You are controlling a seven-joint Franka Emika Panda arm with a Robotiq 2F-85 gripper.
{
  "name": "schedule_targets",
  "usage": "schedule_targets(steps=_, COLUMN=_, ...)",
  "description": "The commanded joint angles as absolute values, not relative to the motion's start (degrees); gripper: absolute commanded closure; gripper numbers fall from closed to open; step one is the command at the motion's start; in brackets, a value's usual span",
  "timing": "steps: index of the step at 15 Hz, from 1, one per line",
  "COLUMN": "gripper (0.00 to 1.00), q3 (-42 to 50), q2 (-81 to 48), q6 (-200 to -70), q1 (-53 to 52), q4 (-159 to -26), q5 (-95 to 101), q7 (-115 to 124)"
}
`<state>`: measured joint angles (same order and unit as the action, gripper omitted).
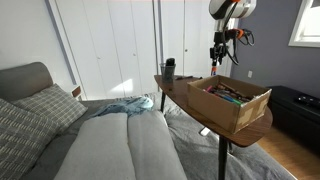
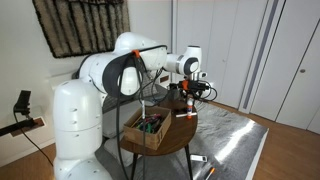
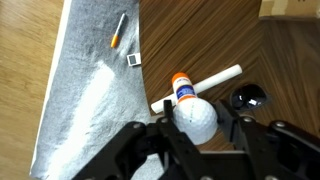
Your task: Take the golf ball out of the box then put it on the stick of glue
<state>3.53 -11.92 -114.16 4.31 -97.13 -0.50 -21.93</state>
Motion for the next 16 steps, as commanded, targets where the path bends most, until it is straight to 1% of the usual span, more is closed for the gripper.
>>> schedule_targets(steps=1, gripper=0.21, q3=3.07, q2=-12.55, q6=-114.07, q1=4.5, q4=-96.01, q5=0.95, q7=-20.72)
schedule_targets(steps=2, gripper=0.15, q3=3.07, q2=-12.56, q6=-114.07, q1=4.49, q4=-96.01, q5=0.95, q7=-20.7)
schedule_targets(steps=3, gripper=0.06, q3=3.07, q2=-12.58, q6=-114.06, q1=4.5, q4=-96.0, q5=0.94, q7=-20.7)
schedule_targets(steps=4, gripper=0.02, q3=3.07, q2=-12.55, q6=-114.07, q1=4.48, q4=-96.03, q5=0.98, q7=-20.66)
schedule_targets(steps=5, gripper=0.0, q3=3.06, q2=-12.51, q6=-114.08, q1=4.49, q4=-96.06, q5=0.95, q7=-20.7)
schedule_targets(steps=8, gripper=0.0, q3=3.01, q2=-11.18, q6=-113.78, q1=4.47, q4=-96.57, q5=0.97, q7=-21.07)
schedule_targets(steps=10, gripper=0.0, q3=2.95, q2=-7.58, q6=-113.59, q1=4.51, q4=-98.31, q5=0.92, q7=-22.05)
schedule_targets(steps=11, gripper=0.0, q3=2.74, q2=-4.74, q6=-115.66, q1=4.78, q4=-100.27, q5=-0.3, q7=-24.04)
schedule_targets(steps=15, gripper=0.0, q3=2.7, q2=2.99, q6=-118.37, q1=4.55, q4=-103.33, q5=-1.38, q7=-35.2)
schedule_targets(steps=16, gripper=0.0, q3=3.2, q2=-2.3, q6=-116.24, q1=4.29, q4=-98.61, q5=-0.62, q7=-30.54)
